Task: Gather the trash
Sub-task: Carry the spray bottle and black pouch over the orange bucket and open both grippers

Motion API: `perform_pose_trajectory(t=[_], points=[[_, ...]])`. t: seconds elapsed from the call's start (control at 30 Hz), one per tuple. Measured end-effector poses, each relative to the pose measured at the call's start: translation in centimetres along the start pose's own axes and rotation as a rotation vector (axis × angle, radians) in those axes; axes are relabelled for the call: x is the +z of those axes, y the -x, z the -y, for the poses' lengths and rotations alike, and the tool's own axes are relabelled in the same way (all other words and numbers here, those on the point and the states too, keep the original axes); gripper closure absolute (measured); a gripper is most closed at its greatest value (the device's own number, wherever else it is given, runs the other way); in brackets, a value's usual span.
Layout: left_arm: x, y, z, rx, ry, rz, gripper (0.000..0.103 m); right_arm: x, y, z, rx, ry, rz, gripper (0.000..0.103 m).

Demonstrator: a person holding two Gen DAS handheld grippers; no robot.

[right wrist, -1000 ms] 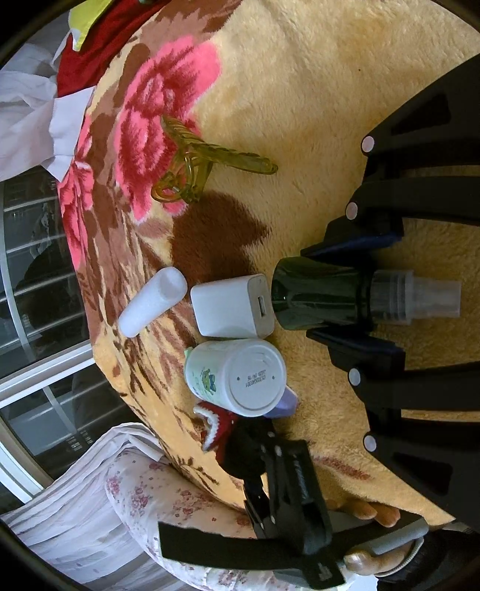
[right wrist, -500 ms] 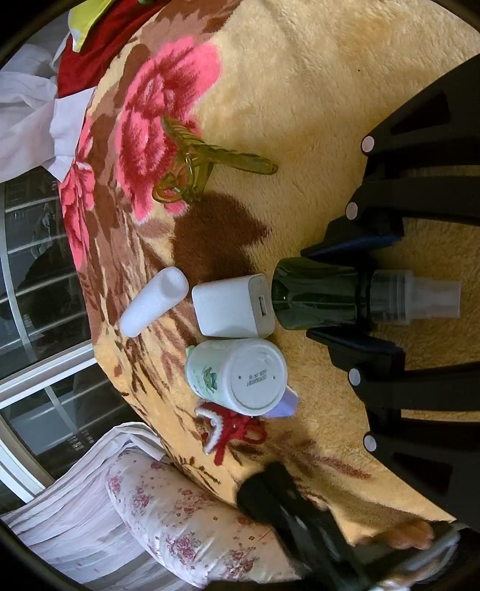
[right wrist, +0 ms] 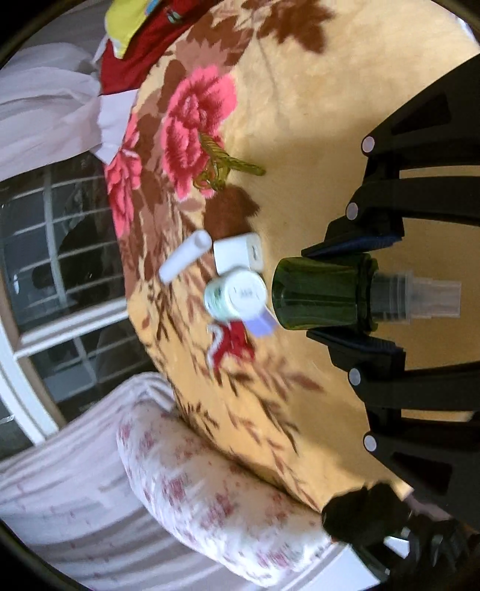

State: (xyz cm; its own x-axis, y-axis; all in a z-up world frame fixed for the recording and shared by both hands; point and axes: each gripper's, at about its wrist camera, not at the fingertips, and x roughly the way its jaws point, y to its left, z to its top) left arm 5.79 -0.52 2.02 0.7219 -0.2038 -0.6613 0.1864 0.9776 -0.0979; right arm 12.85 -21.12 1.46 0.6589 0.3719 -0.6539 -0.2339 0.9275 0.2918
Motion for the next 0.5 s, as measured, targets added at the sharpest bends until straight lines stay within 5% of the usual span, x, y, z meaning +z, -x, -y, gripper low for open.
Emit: perform_pose_trajectory(t=[0.27,0.5], points=[[-6.6,1.9,1.4,-0.054,-0.001,-0.086,0.040,-6.0,7.0,-4.0,0.033,0.105,0.019,0.066],[-12.0,1.2,2.3,-0.064,-0.020,-0.205,0.040,-14.0,8.6,-4.9,0.039,0.118,-0.106,0.066]])
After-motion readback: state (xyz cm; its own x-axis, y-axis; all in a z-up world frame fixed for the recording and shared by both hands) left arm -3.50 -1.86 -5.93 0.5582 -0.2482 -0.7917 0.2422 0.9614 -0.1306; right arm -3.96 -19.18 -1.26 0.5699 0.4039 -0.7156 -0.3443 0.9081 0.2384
